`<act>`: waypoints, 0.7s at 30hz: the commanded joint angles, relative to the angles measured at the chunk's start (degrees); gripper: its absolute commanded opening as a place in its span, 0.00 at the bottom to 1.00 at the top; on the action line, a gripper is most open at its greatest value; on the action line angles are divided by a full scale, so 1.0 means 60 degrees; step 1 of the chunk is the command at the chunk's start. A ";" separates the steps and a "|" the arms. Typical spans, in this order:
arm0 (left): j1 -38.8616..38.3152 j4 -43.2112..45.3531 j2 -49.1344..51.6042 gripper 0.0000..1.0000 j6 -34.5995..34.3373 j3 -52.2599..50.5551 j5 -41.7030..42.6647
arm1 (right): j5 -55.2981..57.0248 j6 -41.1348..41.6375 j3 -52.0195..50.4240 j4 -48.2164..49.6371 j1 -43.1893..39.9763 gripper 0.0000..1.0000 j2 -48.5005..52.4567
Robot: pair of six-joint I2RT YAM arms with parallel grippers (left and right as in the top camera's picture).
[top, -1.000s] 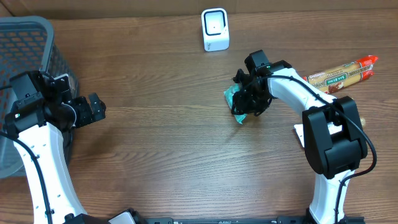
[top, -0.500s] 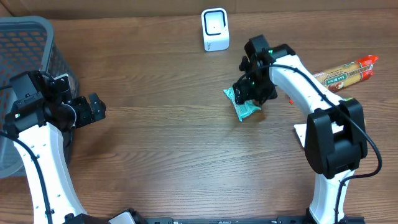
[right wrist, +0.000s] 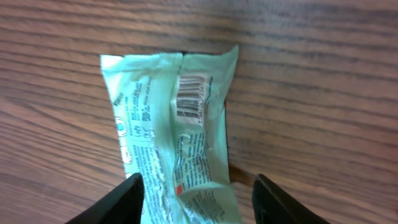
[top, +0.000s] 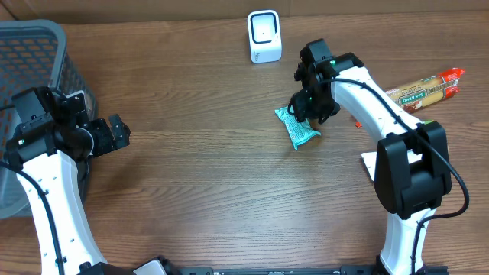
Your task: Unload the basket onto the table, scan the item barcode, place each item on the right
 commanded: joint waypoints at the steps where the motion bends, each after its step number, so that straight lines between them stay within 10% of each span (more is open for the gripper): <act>1: -0.0022 0.0004 0.0055 0.99 -0.0193 0.0098 -0.0051 | 0.0058 -0.0044 -0.0619 0.0335 -0.0080 0.56 -0.0106; 5: -0.0022 0.0000 0.0055 1.00 -0.0189 0.0098 -0.0051 | 0.0018 -0.0047 -0.1144 0.0805 -0.0051 0.49 -0.0106; 10: -0.0022 0.0004 0.0055 1.00 -0.0189 0.0098 -0.0051 | -0.0120 -0.0066 -0.1727 0.1599 0.0197 0.13 -0.0106; 21: -0.0022 0.0004 0.0055 1.00 -0.0189 0.0098 -0.0051 | -0.0120 -0.0069 -0.2218 0.1942 0.0885 0.05 -0.0106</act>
